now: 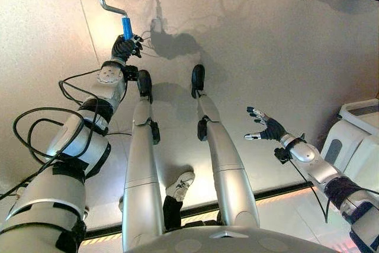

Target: Raise the hospital bed

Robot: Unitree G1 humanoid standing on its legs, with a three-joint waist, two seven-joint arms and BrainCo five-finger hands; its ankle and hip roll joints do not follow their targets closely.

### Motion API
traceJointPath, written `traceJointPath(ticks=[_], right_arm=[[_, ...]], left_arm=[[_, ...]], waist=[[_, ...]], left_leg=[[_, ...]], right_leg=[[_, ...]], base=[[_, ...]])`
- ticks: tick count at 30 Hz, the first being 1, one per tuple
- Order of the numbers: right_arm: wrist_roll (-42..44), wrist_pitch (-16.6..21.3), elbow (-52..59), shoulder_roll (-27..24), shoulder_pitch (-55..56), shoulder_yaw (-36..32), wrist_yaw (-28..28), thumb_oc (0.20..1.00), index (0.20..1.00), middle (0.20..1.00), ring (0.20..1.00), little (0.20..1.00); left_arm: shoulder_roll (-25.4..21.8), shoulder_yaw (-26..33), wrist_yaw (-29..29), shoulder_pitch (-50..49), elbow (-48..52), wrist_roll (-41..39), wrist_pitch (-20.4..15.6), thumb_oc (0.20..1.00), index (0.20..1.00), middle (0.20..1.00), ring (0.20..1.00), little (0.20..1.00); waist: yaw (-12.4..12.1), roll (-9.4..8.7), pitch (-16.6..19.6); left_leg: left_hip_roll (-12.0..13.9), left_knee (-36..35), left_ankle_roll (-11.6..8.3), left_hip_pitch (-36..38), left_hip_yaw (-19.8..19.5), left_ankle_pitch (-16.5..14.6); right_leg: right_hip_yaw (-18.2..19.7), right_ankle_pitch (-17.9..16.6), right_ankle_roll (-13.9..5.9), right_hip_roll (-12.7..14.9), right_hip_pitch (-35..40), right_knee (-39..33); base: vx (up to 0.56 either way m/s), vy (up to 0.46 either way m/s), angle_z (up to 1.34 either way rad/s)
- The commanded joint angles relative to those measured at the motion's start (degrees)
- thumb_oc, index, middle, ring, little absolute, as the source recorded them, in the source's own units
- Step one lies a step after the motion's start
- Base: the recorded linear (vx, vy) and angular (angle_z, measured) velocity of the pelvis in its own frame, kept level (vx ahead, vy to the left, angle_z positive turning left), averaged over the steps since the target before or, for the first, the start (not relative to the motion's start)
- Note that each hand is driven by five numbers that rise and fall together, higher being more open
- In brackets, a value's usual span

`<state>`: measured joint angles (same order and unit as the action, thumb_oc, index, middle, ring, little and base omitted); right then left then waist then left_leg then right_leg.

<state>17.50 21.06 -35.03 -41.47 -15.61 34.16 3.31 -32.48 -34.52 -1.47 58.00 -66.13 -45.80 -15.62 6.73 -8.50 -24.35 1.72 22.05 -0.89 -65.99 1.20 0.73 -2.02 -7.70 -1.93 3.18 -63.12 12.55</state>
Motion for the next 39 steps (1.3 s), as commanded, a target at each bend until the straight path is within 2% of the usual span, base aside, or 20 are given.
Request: traceJointPath(ticks=[1,4,6,10,21,27,28,29,30,33,34,35,39], right_arm=[[0.9,0.7,0.7,-4.4,2.7,-1.0,0.8,1.000,1.000,1.000,1.000,1.000],[0.9,0.8,0.7,-4.6,3.3,-1.6,1.0,1.000,1.000,1.000,1.000,1.000],[0.8,1.0,1.6,-5.3,4.2,-2.9,1.4,1.000,1.000,1.000,1.000,1.000],[0.7,1.2,2.1,-5.5,4.8,-3.7,1.5,1.000,1.000,1.000,1.000,1.000],[0.6,1.6,2.9,-6.5,6.3,-5.5,1.0,1.000,1.000,1.000,1.000,1.000],[0.7,1.8,3.7,-7.0,7.5,-6.0,0.7,1.000,1.000,1.000,1.000,1.000],[0.7,1.9,4.2,-7.5,8.4,-6.6,0.7,1.000,1.000,1.000,1.000,1.000],[0.7,1.9,4.2,-7.5,8.4,-6.5,0.7,1.000,1.000,1.000,1.000,1.000],[0.8,2.1,4.8,-8.0,9.5,-7.0,0.7,1.000,1.000,1.000,1.000,1.000],[0.9,2.4,5.2,-8.7,10.7,-7.6,0.7,1.000,1.000,1.000,1.000,1.000],[0.9,2.4,5.2,-8.7,10.6,-7.5,0.7,1.000,1.000,1.000,1.000,1.000],[0.8,2.4,6.4,-9.8,11.9,-8.6,0.7,1.000,1.000,1.000,1.000,1.000],[0.6,2.4,6.3,-10.3,12.2,-8.9,0.4,1.000,1.000,1.000,1.000,1.000]], left_arm=[[-0.4,5.0,0.5,-6.0,-0.5,-0.9,-0.1,0.200,0.200,0.200,0.200,0.200],[-1.8,6.6,0.7,-7.1,-1.6,-1.2,0.2,0.200,0.200,0.200,0.200,0.200],[-5.5,10.0,0.9,-9.0,-2.9,-2.0,0.6,0.200,0.200,0.200,0.200,0.200],[-7.9,13.1,0.7,-10.7,-3.3,-3.0,0.5,0.200,0.200,0.200,0.200,0.200],[-14.5,17.5,1.5,-17.5,3.9,-7.4,-0.8,0.200,0.200,0.200,0.200,0.200],[-18.0,17.4,2.5,-24.8,13.2,-8.2,-1.5,0.200,0.200,0.200,0.200,0.200],[-20.1,17.5,3.5,-29.4,19.1,-8.7,-2.2,0.200,0.200,0.200,0.200,0.200],[-20.2,17.7,3.5,-29.6,19.3,-8.7,-2.2,0.200,0.200,0.200,0.200,0.200],[-22.9,17.9,4.6,-35.5,26.5,-9.4,-2.8,0.200,0.200,0.200,0.200,0.200],[-26.3,19.5,5.8,-44.7,35.5,-10.6,-2.9,0.200,0.200,0.200,0.200,0.200],[-26.3,19.5,5.8,-44.8,35.5,-10.6,-2.8,0.200,0.200,0.200,0.200,0.200],[-29.3,21.0,6.8,-50.6,41.5,-11.0,-3.1,0.200,0.200,0.200,0.200,0.200],[-32.9,24.6,7.1,-58.2,48.3,-11.3,-3.2,0.200,0.200,0.200,0.200,0.200]], waist=[[-1.1,3.00,-0.8],[-1.4,3.26,-0.9],[-2.0,3.78,-1.3],[-2.4,4.08,-1.7],[-3.9,5.42,-3.4],[-4.8,6.39,-4.2],[-5.3,6.87,-4.5],[-5.2,6.86,-4.5],[-5.7,7.38,-4.8],[-6.2,7.92,-4.9],[-6.2,7.91,-4.8],[-6.7,8.29,-4.8],[-7.2,8.73,-4.6]], left_leg=[[0.2,-1.1,0.40,2.8,-0.7,-3.9],[0.1,-1.3,0.36,3.0,-0.6,-3.8],[0.0,-1.9,0.26,3.6,-0.6,-3.4],[-0.1,-2.3,0.20,4.0,-0.5,-3.2],[-0.6,-3.5,-0.10,5.3,-0.6,-2.2],[-0.8,-3.8,-0.07,6.0,-0.3,-1.9],[-0.9,-3.9,-0.06,6.2,-0.1,-1.7],[-0.9,-3.9,-0.06,6.2,-0.1,-1.7],[-1.0,-4.0,-0.02,6.5,-0.1,-1.6],[-1.1,-3.8,0.04,6.5,0.0,-1.5],[-1.1,-3.8,0.04,6.5,0.0,-1.5],[-1.2,-3.8,0.10,6.5,0.1,-1.4],[-1.1,-3.9,0.15,6.5,0.1,-1.2]], right_leg=[[0.7,2.7,-2.79,-1.1,0.9,2.6],[0.8,2.6,-2.79,-1.0,1.0,2.6],[0.8,2.6,-2.77,-0.8,1.7,2.1],[0.7,2.7,-2.70,-0.7,2.1,1.9],[0.4,2.6,-2.63,-0.2,3.3,1.7],[0.3,2.4,-2.59,0.0,4.0,1.6],[0.2,2.3,-2.59,0.0,4.2,1.5],[0.2,2.3,-2.59,0.0,4.2,1.5],[0.2,2.3,-2.54,0.0,4.4,1.4],[0.1,2.3,-2.49,0.1,4.4,1.5],[0.1,2.3,-2.49,0.1,4.4,1.5],[0.0,2.3,-2.50,0.1,4.4,1.6],[0.0,2.4,-2.54,0.2,4.4,1.7]], base=[[0.00,0.000,0.00],[0.00,0.000,0.00],[0.00,0.000,0.00],[0.00,0.000,0.00],[0.00,-0.002,0.02],[0.00,0.000,0.00],[0.00,0.000,0.00],[0.00,0.000,0.00],[0.00,0.000,0.00],[0.00,0.000,0.00],[0.00,0.000,0.00],[0.00,0.000,0.00],[0.00,0.000,-0.04]])
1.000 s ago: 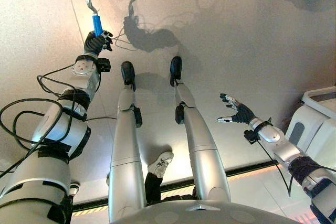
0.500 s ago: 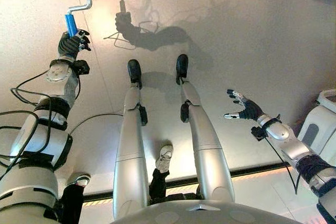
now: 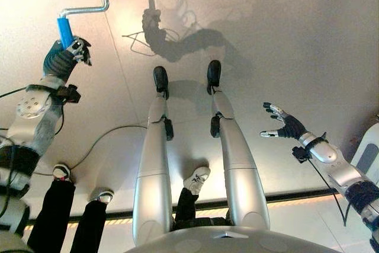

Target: Raise the hospital bed

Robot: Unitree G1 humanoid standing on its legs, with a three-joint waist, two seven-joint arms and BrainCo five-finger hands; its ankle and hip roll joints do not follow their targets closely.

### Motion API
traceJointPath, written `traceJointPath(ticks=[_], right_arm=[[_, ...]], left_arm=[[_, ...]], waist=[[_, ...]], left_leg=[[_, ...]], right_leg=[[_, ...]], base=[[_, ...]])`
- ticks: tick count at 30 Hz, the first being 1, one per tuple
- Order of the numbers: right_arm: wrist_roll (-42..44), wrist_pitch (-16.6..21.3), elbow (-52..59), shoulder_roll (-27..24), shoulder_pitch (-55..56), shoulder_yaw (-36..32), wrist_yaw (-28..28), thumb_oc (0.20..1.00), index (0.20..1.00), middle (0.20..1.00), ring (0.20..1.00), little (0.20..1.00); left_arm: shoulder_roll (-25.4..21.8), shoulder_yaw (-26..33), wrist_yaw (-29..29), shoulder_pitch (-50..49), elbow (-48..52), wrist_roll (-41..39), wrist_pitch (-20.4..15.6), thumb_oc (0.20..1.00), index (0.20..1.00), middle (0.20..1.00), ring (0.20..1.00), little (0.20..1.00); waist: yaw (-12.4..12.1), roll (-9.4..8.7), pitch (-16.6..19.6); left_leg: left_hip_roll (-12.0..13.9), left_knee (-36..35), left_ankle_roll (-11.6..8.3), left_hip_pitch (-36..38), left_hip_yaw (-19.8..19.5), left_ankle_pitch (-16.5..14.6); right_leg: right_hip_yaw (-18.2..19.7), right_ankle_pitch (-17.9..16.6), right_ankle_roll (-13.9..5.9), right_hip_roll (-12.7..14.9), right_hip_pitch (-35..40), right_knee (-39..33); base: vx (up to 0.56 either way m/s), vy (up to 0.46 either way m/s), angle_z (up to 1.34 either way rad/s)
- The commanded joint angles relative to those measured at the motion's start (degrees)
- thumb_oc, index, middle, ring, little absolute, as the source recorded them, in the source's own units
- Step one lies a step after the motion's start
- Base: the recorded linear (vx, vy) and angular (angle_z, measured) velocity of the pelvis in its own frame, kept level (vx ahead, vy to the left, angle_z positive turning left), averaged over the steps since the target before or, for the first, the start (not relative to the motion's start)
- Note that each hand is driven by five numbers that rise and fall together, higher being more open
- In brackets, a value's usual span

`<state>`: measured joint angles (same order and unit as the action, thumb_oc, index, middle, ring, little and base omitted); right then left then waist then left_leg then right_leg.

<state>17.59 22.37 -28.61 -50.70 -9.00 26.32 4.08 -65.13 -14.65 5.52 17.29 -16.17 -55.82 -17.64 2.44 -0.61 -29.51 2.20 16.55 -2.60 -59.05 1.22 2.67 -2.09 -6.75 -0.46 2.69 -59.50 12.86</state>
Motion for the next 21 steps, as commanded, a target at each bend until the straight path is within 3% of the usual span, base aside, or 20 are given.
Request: traceJointPath(ticks=[1,14,18,21], right_arm=[[0.5,1.1,-0.1,-1.1,5.5,-1.1,-0.3,1.000,1.000,1.000,1.000,1.000],[-1.3,1.5,-1.1,-0.9,7.1,-1.9,-1.0,1.000,1.000,1.000,1.000,1.000],[-1.7,1.6,-2.8,-0.3,6.6,-1.1,-1.3,1.000,1.000,1.000,1.000,1.000],[-2.2,1.7,-3.8,-0.2,5.6,0.2,-1.4,1.000,1.000,1.000,1.000,1.000]], left_arm=[[-0.3,4.8,0.1,-17.5,-1.6,-1.3,-1.2,0.200,0.200,0.200,0.200,0.200],[-7.0,13.8,3.1,-32.3,17.5,-4.2,-2.1,0.200,0.200,0.200,0.200,0.200],[-7.9,13.3,4.1,-33.1,22.5,-5.0,-2.2,0.200,0.200,0.200,0.200,0.200],[-9.0,9.8,5.7,-31.4,26.5,-5.8,-2.4,0.200,0.200,0.200,0.200,0.200]], waist=[[-2.9,0.83,0.5],[-4.2,2.01,1.2],[-4.4,2.23,1.3],[-4.2,2.04,1.4]], left_leg=[[-1.6,1.6,1.86,-0.4,0.0,-3.1],[-1.8,2.2,2.21,-0.5,0.2,-3.6],[-1.9,2.5,2.33,-0.6,0.3,-3.8],[-1.9,2.7,2.36,-0.5,0.3,-4.0]], right_leg=[[0.1,1.4,-4.00,0.7,0.8,1.4],[-0.3,1.8,-4.15,1.0,0.4,2.2],[-0.2,1.9,-4.08,0.9,0.3,2.5],[-0.1,1.9,-4.03,0.9,0.3,2.8]], base=[[0.01,0.005,-0.07],[0.00,0.000,0.00],[0.00,0.000,0.00],[0.00,0.000,0.01]])
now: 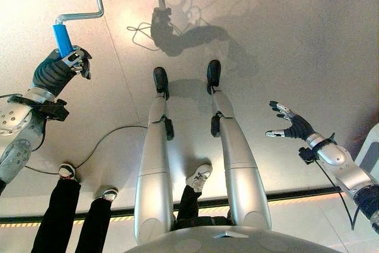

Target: Raise the hospital bed

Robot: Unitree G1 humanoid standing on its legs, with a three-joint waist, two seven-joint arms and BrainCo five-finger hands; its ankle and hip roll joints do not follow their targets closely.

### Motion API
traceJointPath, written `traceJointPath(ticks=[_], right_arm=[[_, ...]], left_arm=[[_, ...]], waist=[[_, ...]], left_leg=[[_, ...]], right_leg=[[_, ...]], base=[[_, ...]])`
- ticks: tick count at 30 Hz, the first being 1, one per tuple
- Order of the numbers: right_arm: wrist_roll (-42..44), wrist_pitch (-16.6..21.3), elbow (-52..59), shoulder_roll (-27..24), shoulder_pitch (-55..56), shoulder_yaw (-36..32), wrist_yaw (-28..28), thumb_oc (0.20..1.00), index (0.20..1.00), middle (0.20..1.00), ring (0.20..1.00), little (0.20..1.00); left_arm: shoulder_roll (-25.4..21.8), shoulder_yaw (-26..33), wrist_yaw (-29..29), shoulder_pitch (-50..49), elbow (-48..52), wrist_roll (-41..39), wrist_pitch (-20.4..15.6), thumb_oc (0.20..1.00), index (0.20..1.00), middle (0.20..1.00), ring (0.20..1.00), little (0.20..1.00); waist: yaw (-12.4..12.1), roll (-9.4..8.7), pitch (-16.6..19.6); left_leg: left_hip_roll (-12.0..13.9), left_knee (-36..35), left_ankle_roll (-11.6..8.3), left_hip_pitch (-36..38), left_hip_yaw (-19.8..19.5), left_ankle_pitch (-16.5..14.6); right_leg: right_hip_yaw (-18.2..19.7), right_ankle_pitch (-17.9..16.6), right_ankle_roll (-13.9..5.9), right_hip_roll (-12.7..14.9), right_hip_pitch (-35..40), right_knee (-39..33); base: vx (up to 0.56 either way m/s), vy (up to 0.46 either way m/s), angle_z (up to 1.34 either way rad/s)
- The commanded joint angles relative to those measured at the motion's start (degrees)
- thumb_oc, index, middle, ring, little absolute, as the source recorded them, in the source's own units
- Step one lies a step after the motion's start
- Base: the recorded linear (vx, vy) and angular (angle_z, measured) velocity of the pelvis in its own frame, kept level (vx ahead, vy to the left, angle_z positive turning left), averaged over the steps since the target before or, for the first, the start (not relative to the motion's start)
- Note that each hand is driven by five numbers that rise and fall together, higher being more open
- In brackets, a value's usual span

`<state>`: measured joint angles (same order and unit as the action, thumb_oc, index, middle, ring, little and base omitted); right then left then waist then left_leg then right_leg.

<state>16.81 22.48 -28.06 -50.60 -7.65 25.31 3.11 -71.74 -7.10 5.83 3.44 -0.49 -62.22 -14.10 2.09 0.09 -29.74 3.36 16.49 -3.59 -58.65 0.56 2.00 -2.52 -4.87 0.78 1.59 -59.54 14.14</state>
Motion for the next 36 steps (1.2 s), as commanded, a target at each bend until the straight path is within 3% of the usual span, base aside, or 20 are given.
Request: traceJointPath(ticks=[1,12,21,24,26,31,35,36], right_arm=[[-1.4,1.7,-4.3,-0.5,3.9,1.6,-0.2,1.000,1.000,1.000,1.000,1.000],[-1.1,1.2,-7.8,-0.4,2.0,4.5,0.4,1.000,1.000,1.000,1.000,1.000],[-0.8,0.6,-10.6,1.9,-0.8,8.2,1.2,1.000,1.000,1.000,1.000,1.000],[-0.7,0.2,-11.1,2.8,-1.9,9.6,1.2,1.000,1.000,1.000,1.000,1.000],[-0.7,0.0,-10.6,3.1,-1.3,9.2,1.2,1.000,1.000,1.000,1.000,1.000],[-0.3,-0.6,-9.9,3.5,-1.3,10.0,1.0,1.000,1.000,1.000,1.000,1.000],[0.2,-0.9,-9.4,3.6,-1.5,10.2,0.9,1.000,1.000,1.000,1.000,1.000],[0.5,-1.1,-8.8,3.4,-1.6,10.5,0.9,1.000,1.000,1.000,1.000,1.000]], left_arm=[[-2.8,1.0,5.8,-16.6,12.0,0.5,-5.9,0.200,0.200,0.200,0.200,0.200],[-8.7,-11.5,9.5,-5.4,22.5,-4.3,-3.4,0.200,0.200,0.200,0.200,0.200],[-7.7,-32.5,10.2,18.2,27.1,-6.0,-2.9,0.200,0.200,0.200,0.200,0.200],[-3.8,-44.7,9.0,34.0,26.9,-6.2,-3.3,0.200,0.200,0.200,0.200,0.200],[-1.2,-49.3,8.2,40.3,25.4,-6.3,-3.6,0.200,0.200,0.200,0.200,0.200],[6.9,-57.2,6.0,51.4,20.3,-5.6,-3.5,0.200,0.200,0.200,0.200,0.200],[11.9,-59.7,5.0,55.2,16.5,-5.0,-3.4,0.200,0.200,0.200,0.200,0.200],[15.1,-60.4,4.5,56.6,13.7,-4.5,-3.1,0.200,0.200,0.200,0.200,0.200]], waist=[[-3.8,1.27,1.7],[-2.9,0.98,2.2],[-1.9,0.13,2.9],[-0.8,-0.26,3.4],[-1.0,-0.50,3.6],[-0.1,-0.90,4.1],[0.2,-1.09,4.4],[0.6,-1.30,4.6]], left_leg=[[-3.0,2.8,3.33,-0.8,0.9,-3.4],[-2.9,2.4,3.26,-0.3,1.0,-3.5],[-2.7,1.8,3.00,0.4,0.8,-3.3],[-2.7,1.7,2.93,0.3,0.7,-3.3],[-2.6,1.6,2.88,0.4,0.7,-3.3],[-2.6,1.4,2.76,0.4,0.6,-3.2],[-2.6,1.5,2.71,0.5,0.6,-3.3],[-2.6,1.6,2.71,0.6,0.7,-3.4]], right_leg=[[0.3,0.0,-5.28,2.0,0.3,1.5],[0.4,-0.1,-5.31,1.8,0.7,1.3],[0.4,-0.4,-5.24,1.5,1.2,0.8],[0.3,-0.5,-5.19,1.4,1.4,0.7],[0.2,-0.5,-5.21,1.4,1.4,0.5],[0.3,-0.5,-5.18,1.2,1.2,0.7],[0.4,-0.6,-5.18,1.1,1.2,0.7],[0.4,-0.5,-5.17,1.0,1.0,0.8]], base=[[0.00,0.001,0.03],[0.00,0.000,0.00],[0.00,-0.011,0.02],[0.01,-0.036,0.04],[0.01,-0.029,0.09],[0.01,-0.023,0.07],[0.01,-0.012,0.04],[0.01,-0.012,0.04]])
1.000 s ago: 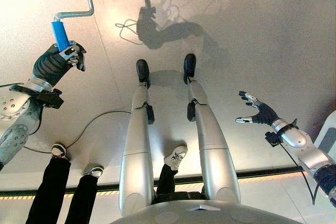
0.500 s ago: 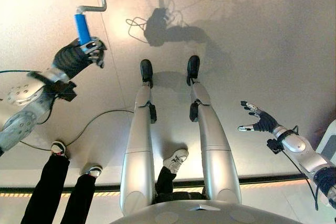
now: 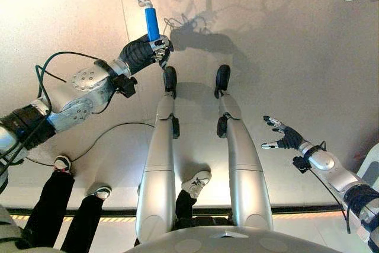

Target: Raise the hospital bed

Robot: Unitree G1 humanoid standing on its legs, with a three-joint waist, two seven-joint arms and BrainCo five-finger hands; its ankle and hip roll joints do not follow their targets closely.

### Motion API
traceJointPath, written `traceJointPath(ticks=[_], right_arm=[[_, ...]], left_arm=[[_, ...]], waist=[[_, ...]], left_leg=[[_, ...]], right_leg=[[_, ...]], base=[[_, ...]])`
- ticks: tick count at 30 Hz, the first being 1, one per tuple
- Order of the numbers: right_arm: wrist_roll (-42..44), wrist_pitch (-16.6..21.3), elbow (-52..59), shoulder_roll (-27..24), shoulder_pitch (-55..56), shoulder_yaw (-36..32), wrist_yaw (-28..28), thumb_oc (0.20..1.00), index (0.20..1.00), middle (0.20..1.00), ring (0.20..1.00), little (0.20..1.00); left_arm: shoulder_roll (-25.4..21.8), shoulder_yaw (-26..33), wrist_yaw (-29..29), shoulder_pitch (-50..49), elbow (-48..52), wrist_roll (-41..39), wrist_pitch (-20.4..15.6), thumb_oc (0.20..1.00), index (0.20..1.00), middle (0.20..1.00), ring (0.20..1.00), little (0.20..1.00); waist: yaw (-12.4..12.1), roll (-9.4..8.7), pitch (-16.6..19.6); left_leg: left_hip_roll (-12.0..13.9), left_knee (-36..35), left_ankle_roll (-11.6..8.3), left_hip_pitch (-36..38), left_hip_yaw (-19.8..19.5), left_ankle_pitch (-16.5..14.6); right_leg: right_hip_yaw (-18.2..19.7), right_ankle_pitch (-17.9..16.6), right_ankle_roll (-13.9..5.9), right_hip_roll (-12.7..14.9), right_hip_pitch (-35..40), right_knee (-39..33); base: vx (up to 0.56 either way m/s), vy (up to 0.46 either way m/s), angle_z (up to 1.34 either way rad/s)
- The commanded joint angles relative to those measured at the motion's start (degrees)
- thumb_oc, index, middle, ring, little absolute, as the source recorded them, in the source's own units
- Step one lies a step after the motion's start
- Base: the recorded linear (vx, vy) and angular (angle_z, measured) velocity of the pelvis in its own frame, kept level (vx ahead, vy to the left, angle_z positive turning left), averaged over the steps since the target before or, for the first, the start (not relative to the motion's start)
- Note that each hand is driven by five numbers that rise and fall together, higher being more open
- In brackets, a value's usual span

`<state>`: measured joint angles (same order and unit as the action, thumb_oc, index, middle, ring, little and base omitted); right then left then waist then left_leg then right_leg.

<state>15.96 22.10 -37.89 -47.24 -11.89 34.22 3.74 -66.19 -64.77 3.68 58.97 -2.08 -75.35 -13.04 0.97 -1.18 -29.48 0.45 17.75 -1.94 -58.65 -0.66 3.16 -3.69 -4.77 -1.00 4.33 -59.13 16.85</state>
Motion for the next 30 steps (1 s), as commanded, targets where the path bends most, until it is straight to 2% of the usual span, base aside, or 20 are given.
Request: traceJointPath(ticks=[1,3,4,10,11,13,19,20,21,23,27,30], right_arm=[[1.4,-0.7,1.4,0.0,2.6,1.6,0.2,1.000,1.000,1.000,1.000,1.000],[1.4,-0.9,1.6,-0.1,2.5,1.7,0.1,1.000,1.000,1.000,1.000,1.000],[1.6,-1.0,2.0,-0.1,2.3,1.9,0.0,1.000,1.000,1.000,1.000,1.000],[2.1,-1.3,3.9,-0.4,1.7,2.3,-0.5,1.000,1.000,1.000,1.000,1.000],[2.1,-1.3,3.9,-0.4,1.7,2.3,-0.5,1.000,1.000,1.000,1.000,1.000],[2.8,-1.4,4.8,-0.5,0.8,2.7,-0.7,1.000,1.000,1.000,1.000,1.000],[3.0,-1.8,5.2,-0.9,-1.0,3.5,-1.0,1.000,1.000,1.000,1.000,1.000],[3.0,-2.1,5.4,-1.0,-2.2,4.4,-0.8,1.000,1.000,1.000,1.000,1.000],[2.8,-2.2,5.3,-0.9,-2.6,4.7,-0.8,1.000,1.000,1.000,1.000,1.000],[2.8,-2.2,5.3,-0.9,-2.6,4.7,-0.8,1.000,1.000,1.000,1.000,1.000],[2.3,-2.5,4.8,-0.2,-3.7,5.4,-0.8,1.000,1.000,1.000,1.000,1.000],[2.1,-2.4,4.5,0.3,-4.2,5.6,-0.8,1.000,1.000,1.000,1.000,1.000]], left_arm=[[11.2,-2.9,6.4,1.4,13.7,9.0,-4.1,0.200,0.200,0.200,0.200,0.200],[12.8,-3.4,6.4,1.9,12.0,9.5,-3.7,0.200,0.200,0.200,0.200,0.200],[16.2,-3.0,5.7,2.1,8.6,10.4,-3.7,0.200,0.200,0.200,0.200,0.200],[26.1,-0.5,3.7,1.7,-2.9,13.1,-3.4,0.200,0.200,0.200,0.200,0.200],[26.2,-0.5,3.7,1.7,-3.0,13.1,-3.4,0.200,0.200,0.200,0.200,0.200],[30.0,1.6,2.4,1.1,-11.0,15.0,-3.0,0.200,0.200,0.200,0.200,0.200],[34.7,5.8,1.1,0.2,-23.3,17.9,-2.5,0.200,0.200,0.200,0.200,0.200],[37.2,8.8,0.1,0.0,-30.1,19.0,-2.1,0.200,0.200,0.200,0.200,0.200],[38.1,10.0,-0.4,0.1,-32.1,19.3,-2.1,0.200,0.200,0.200,0.200,0.200],[38.2,10.1,-0.3,0.1,-32.2,19.3,-2.1,0.200,0.200,0.200,0.200,0.200],[42.2,16.3,-1.6,0.5,-43.7,20.7,-1.6,0.200,0.200,0.200,0.200,0.200],[43.2,19.4,-2.3,0.5,-48.7,21.6,-1.3,0.200,0.200,0.200,0.200,0.200]], waist=[[1.8,-0.09,4.4],[2.0,-0.22,4.5],[2.3,-0.45,4.6],[3.0,-1.00,5.0],[3.0,-0.97,5.0],[3.5,-1.49,5.1],[4.3,-2.27,5.3],[4.8,-2.74,5.4],[4.9,-2.86,5.4],[4.9,-2.83,5.4],[5.6,-3.53,5.5],[5.9,-3.74,5.6]], left_leg=[[0.3,0.4,1.06,0.5,1.9,-4.6],[0.3,0.3,1.06,0.5,1.8,-4.6],[0.4,0.3,1.07,0.5,1.8,-4.6],[0.6,0.3,1.13,0.4,2.0,-4.9],[0.6,0.3,1.14,0.4,2.0,-4.9],[0.8,0.6,1.17,0.2,2.2,-5.2],[1.1,1.8,1.28,-0.6,2.3,-6.0],[1.4,2.1,1.26,-1.0,2.4,-6.2],[1.4,2.2,1.24,-1.1,2.5,-6.3],[1.5,2.2,1.24,-1.1,2.5,-6.3],[1.9,3.5,1.26,-2.1,2.5,-6.8],[1.9,3.6,1.29,-2.1,2.6,-7.0]], right_leg=[[1.6,-0.6,-3.40,-1.7,0.6,-2.0],[1.7,-0.6,-3.39,-1.8,0.6,-1.9],[1.8,-0.5,-3.35,-1.9,0.5,-1.8],[2.0,-0.5,-3.37,-1.9,0.0,-1.7],[2.0,-0.5,-3.37,-1.9,0.0,-1.7],[2.1,-0.5,-3.39,-2.0,-0.3,-1.5],[2.4,-0.4,-3.42,-2.4,-1.1,-1.1],[2.5,-0.4,-3.50,-2.4,-1.5,-1.1],[2.6,-0.4,-3.52,-2.5,-1.7,-1.0],[2.6,-0.4,-3.53,-2.5,-1.7,-1.0],[2.9,-0.1,-3.47,-2.7,-2.4,-0.1],[3.0,0.0,-3.49,-2.8,-2.6,-0.1]], base=[[0.02,-0.014,0.05],[0.01,-0.005,0.04],[0.01,-0.002,0.04],[0.00,0.000,0.01],[0.00,0.000,0.00],[0.00,0.000,0.00],[0.01,0.020,-0.08],[0.02,0.033,-0.06],[0.02,0.033,-0.05],[0.00,0.010,-0.06],[0.01,0.011,-0.06],[0.01,0.015,-0.11]])
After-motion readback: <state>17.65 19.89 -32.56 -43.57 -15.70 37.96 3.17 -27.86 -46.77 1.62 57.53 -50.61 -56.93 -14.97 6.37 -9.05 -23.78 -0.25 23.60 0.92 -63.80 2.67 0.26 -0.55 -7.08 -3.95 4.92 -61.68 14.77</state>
